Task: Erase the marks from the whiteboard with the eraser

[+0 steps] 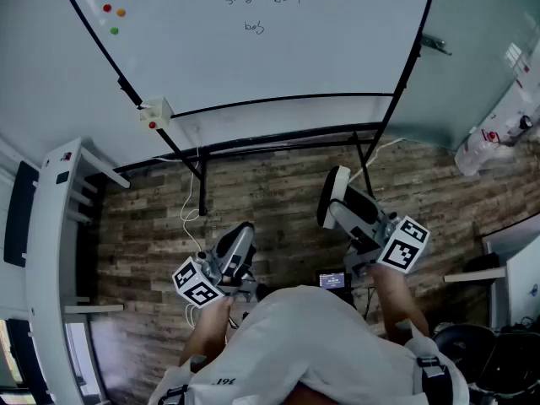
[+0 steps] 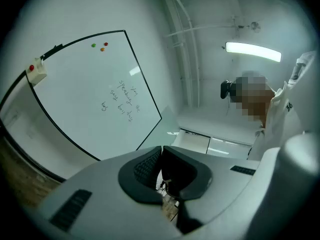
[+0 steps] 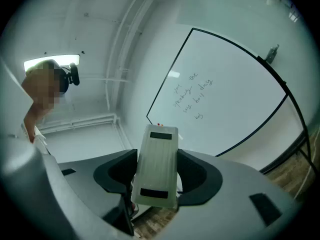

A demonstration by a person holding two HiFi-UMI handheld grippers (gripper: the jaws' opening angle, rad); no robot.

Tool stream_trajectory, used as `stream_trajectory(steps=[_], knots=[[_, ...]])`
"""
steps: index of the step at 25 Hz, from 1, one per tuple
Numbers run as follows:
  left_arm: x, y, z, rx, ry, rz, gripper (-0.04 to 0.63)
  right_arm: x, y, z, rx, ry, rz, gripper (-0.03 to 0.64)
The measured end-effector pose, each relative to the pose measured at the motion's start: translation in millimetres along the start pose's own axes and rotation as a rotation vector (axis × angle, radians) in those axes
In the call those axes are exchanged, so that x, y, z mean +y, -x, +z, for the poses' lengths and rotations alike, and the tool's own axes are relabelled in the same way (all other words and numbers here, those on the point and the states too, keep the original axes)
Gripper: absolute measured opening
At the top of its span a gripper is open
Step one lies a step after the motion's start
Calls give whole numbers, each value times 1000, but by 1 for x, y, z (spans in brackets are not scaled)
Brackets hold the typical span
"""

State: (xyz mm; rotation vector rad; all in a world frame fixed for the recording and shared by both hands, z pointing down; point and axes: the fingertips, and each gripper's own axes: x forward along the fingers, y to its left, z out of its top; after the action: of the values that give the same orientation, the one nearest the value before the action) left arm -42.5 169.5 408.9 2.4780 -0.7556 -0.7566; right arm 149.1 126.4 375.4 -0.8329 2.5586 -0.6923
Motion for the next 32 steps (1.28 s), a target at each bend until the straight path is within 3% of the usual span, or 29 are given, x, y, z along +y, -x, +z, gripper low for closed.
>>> stream_trajectory(steps=[11, 17, 23, 32], knots=[[-7, -18, -21, -4, 36, -1, 11, -16, 28, 4, 26, 25, -54, 268], [-15, -32, -34, 1, 23, 2, 11, -34, 48, 20, 26, 104, -130, 268], [-18, -44, -47, 10, 6, 32, 11, -47, 60, 39, 8, 45, -84, 267], [-19, -50, -47, -30, -51, 88, 11, -70, 62, 51, 53, 171, -127, 267]])
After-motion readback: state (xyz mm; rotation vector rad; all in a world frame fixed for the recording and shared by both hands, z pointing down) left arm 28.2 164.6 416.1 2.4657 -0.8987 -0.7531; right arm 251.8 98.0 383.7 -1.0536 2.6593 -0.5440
